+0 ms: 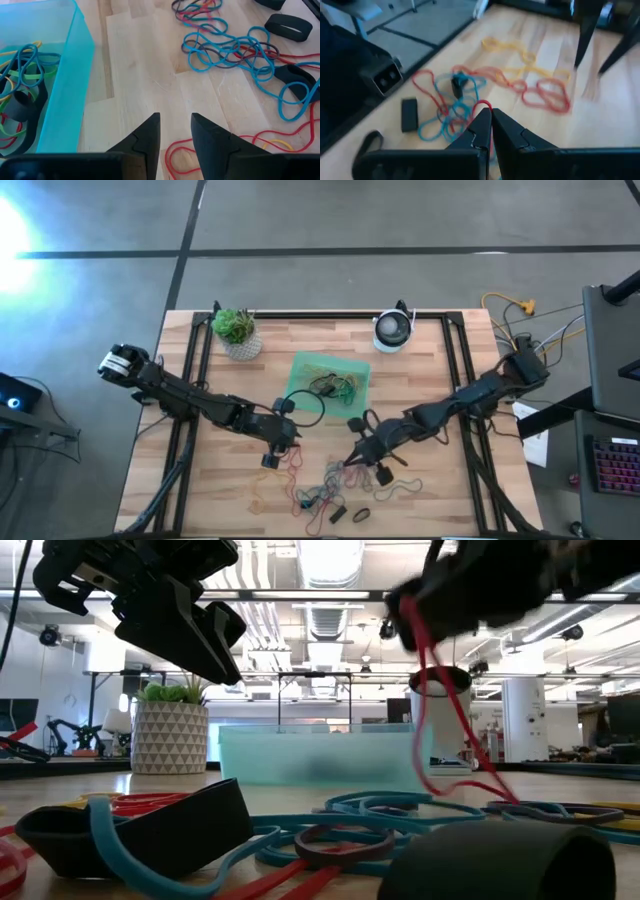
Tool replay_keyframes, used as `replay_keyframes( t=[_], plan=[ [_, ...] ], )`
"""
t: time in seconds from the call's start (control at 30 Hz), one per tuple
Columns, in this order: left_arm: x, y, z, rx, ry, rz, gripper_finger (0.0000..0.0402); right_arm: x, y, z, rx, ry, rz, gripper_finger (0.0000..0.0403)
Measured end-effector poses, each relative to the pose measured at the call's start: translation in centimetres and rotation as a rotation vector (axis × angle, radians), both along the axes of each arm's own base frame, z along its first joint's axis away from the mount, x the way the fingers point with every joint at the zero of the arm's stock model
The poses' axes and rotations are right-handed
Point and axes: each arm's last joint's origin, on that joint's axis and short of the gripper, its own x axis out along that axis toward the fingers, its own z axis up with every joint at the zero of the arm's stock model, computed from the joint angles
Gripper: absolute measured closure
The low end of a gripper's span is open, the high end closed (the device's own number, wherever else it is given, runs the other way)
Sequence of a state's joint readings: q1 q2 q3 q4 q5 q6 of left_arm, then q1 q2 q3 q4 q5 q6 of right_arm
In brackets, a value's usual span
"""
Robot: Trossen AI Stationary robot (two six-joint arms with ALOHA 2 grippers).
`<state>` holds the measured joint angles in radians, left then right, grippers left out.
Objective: Pick and place rubber bands into bin
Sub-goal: Put the red rubber band into the green bin
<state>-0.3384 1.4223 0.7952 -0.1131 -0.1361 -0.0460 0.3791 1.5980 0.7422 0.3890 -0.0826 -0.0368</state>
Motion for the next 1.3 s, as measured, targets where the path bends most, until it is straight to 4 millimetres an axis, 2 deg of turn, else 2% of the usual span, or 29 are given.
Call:
replay_keyframes(
  t=[0.17, 0.43, 0.7, 0.93, 1.1, 1.3],
  plan=[
    [0.0, 0.0, 0.0, 0.000, 0.000, 0.000, 0.0308, -0.9, -0.4, 2.5, -0.047, -0.083, 0.010, 0.0394],
    [0.0, 0.0, 0.0, 0.000, -0.001, 0.000, 0.0308, -2.5, -2.1, 6.3, -0.272, -0.245, -0.171, 0.0394],
    [0.0, 0.0, 0.0, 0.000, -0.001, 0.001, 0.0308, -3.0, -6.1, 9.0, -0.427, -0.341, -0.416, 0.0394],
    [0.0, 0.0, 0.0, 0.000, -0.001, 0.000, 0.0308, -2.1, -10.5, 8.4, -0.431, -0.282, -0.562, 0.0394],
    [0.0, 0.0, 0.0, 0.000, -0.001, 0.000, 0.0308, -1.0, -13.1, 6.3, -0.352, -0.195, -0.574, 0.0394],
    [0.0, 0.0, 0.0, 0.000, -0.001, 0.000, 0.0308, 0.3, -15.3, 3.2, -0.304, -0.064, -0.660, 0.0394]
  ],
)
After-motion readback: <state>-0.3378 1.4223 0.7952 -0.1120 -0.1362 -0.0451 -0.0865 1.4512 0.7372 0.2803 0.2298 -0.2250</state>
